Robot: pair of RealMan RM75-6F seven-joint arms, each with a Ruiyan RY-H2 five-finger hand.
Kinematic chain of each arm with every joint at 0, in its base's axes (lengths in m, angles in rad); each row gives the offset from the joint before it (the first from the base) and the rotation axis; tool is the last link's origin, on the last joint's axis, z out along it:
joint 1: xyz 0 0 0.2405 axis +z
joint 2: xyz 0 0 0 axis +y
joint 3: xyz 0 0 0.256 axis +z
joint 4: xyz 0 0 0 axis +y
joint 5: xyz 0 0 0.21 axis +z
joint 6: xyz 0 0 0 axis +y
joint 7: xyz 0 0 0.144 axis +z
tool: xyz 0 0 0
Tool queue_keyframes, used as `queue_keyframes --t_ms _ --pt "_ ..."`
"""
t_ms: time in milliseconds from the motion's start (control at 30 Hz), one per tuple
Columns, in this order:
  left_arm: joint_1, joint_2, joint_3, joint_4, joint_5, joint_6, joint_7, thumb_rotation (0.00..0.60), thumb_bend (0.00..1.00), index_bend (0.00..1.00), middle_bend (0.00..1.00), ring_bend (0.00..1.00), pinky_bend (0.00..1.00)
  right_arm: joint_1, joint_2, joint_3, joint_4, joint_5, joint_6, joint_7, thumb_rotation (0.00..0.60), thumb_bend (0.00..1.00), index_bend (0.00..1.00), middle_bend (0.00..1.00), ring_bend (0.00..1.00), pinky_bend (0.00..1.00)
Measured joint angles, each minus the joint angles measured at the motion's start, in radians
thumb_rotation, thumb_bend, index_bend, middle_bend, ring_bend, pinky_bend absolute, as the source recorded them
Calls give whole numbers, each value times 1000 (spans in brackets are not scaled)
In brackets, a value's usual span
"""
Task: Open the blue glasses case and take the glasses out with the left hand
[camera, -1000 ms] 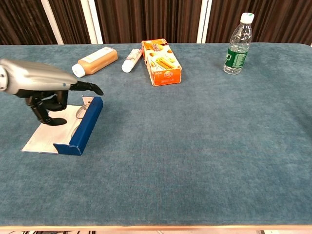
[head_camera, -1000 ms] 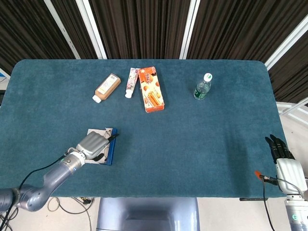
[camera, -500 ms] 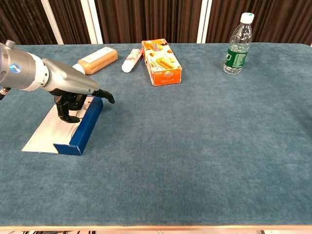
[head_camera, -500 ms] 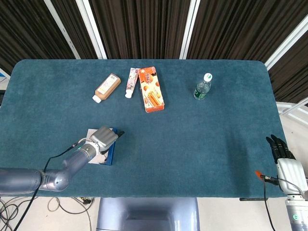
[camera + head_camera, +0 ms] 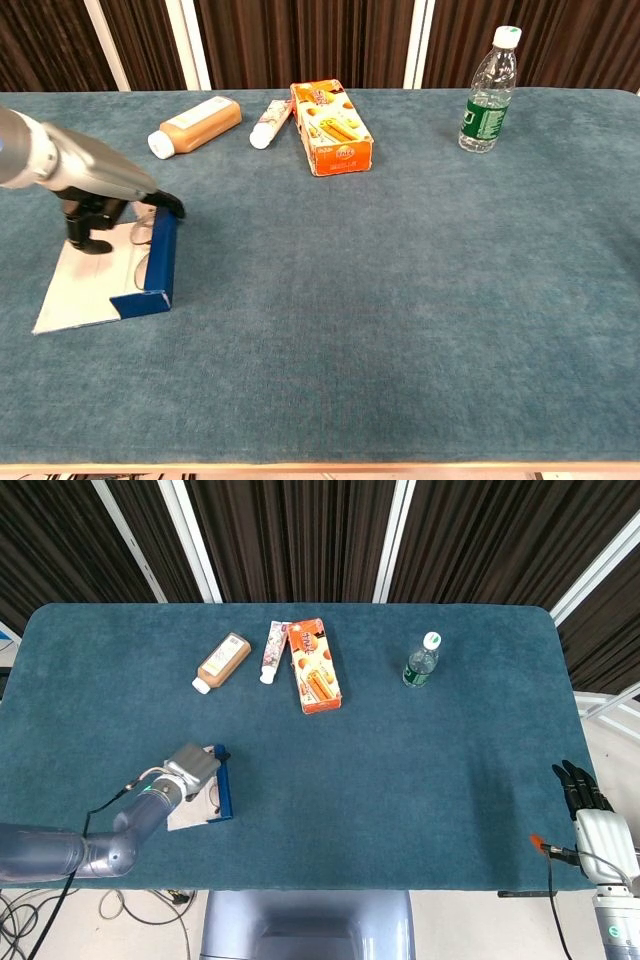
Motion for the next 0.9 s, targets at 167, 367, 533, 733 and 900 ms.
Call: queue_keyframes --t_ms 167,367,533,733,900 --pt "18 36 37 -23 17 0 -24 600 427 53 924 746 892 0 0 0 -3 2 0 -2 600 246 0 0 0 228" --pt "58 70 75 -48 56 -3 -63 600 427 74 924 746 893 0 -1 0 -3 4 -1 -7 600 247 0 0 0 228" --pt "96 91 95 -64 106 0 -99 600 427 84 926 748 894 0 -2 1 -5 5 -1 -8 600 248 0 0 0 228" --pt "136 122 110 -88 169 10 -139 600 427 90 926 748 894 0 -1 1 -6 4 -1 -8 600 247 0 0 0 229" --pt "164 150 122 -109 213 16 -166 600 427 97 926 748 894 0 -1 1 -6 4 -1 -8 600 247 0 0 0 229"
